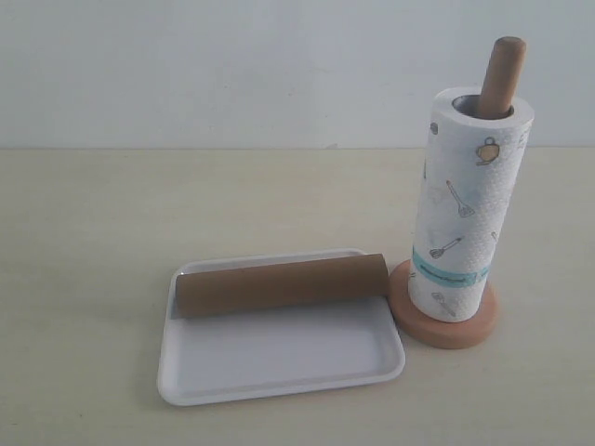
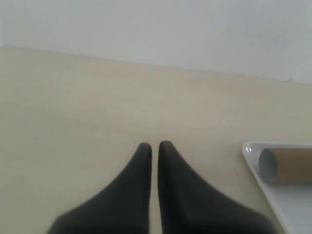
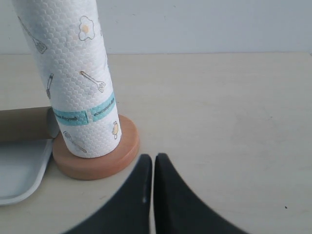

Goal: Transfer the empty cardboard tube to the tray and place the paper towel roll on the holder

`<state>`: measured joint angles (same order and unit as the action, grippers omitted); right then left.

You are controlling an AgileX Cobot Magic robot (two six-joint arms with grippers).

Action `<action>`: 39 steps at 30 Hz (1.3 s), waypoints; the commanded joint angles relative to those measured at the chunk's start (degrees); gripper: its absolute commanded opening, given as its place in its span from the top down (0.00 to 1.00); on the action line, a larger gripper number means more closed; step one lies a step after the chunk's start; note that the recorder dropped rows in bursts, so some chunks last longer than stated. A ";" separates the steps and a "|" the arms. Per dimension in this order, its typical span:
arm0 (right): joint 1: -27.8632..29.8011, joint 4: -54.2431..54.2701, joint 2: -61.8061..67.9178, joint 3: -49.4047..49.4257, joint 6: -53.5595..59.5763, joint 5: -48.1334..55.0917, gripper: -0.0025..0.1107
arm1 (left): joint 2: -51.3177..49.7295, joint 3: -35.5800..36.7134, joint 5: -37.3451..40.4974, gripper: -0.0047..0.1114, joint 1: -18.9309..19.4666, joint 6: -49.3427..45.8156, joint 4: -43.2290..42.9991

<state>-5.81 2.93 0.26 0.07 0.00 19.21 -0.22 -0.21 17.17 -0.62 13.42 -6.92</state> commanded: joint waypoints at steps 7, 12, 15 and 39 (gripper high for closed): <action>0.12 -0.26 -0.26 -0.07 0.00 -0.25 0.97 | 0.22 0.21 0.25 0.92 -0.02 -10.54 6.28; 0.12 -0.26 -0.26 -0.07 0.00 -0.25 0.97 | 0.22 0.21 0.25 0.92 -0.02 -10.09 6.92; 0.12 -0.26 -0.26 -0.07 0.00 -0.25 0.97 | 0.22 0.21 0.25 0.92 -0.02 -10.10 6.92; 0.12 -0.26 -0.26 -0.07 0.00 -0.25 0.97 | 0.22 0.21 0.25 0.92 -0.02 -10.10 6.92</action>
<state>-5.81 2.93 0.26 0.07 0.00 19.21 -0.22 -0.21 17.52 -0.62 3.42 -0.45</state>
